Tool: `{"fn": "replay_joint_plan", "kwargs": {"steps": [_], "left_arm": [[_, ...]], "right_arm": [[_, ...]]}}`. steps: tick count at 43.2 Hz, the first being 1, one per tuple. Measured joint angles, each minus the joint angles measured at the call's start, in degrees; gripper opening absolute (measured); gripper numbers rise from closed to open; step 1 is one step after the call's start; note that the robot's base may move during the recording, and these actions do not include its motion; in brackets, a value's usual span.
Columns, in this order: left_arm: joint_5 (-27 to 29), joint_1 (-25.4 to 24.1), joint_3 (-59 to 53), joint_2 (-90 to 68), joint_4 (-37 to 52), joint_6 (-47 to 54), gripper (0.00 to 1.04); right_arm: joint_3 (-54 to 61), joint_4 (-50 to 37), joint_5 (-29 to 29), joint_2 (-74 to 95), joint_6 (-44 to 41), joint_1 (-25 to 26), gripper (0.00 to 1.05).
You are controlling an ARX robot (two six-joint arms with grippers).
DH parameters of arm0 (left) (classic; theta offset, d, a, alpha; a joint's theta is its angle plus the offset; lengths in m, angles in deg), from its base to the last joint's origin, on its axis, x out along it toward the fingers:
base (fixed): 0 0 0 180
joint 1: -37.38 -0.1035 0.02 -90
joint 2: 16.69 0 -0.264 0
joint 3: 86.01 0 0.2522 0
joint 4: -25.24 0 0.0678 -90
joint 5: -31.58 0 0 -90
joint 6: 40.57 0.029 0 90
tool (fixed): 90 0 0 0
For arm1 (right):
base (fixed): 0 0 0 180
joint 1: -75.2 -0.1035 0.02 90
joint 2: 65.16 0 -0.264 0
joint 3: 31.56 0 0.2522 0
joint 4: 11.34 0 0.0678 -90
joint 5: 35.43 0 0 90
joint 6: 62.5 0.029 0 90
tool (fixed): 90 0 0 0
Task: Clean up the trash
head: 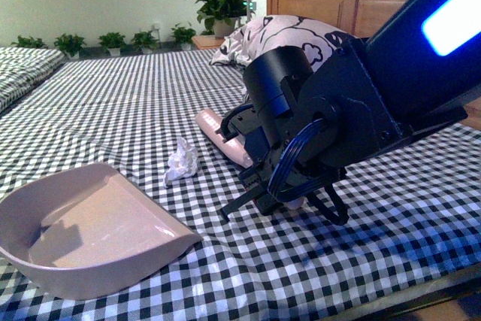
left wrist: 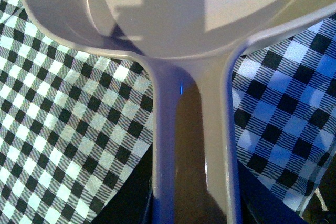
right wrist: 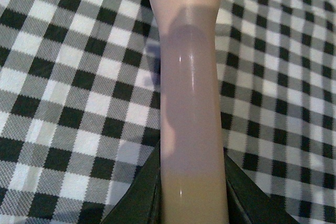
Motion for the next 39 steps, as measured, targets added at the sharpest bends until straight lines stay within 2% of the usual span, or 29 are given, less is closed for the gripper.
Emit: {"fn": "replay_joint_plan", "kwargs": {"steps": [5,8,16,22,25,31,39], "left_arm": [[0.0,0.0,0.0,0.0,0.0,0.0,0.25],[0.0,0.0,0.0,0.0,0.0,0.0,0.25],[0.0,0.0,0.0,0.0,0.0,0.0,0.25],[0.0,0.0,0.0,0.0,0.0,0.0,0.25],[0.0,0.0,0.0,0.0,0.0,0.0,0.25],[0.0,0.0,0.0,0.0,0.0,0.0,0.25],[0.0,0.0,0.0,0.0,0.0,0.1,0.25]], "right_arm": [[-0.6,3.0,-1.4,0.5,-0.2,-0.6,0.2],[-0.9,6.1,-4.4,0.1,0.0,-0.7,0.2],[-0.1,15.0,-17.3,-4.1,0.2,0.0,0.2],[3.3,20.0,-32.3,-11.7,-0.5,1.9,0.2],[4.5,21.4,-36.6,-16.9,-1.7,3.7,0.2],[4.2,21.4,-36.2,-22.1,-1.9,7.6,0.2],[5.4,17.5,-31.9,-22.5,-0.1,11.9,0.2]]}}
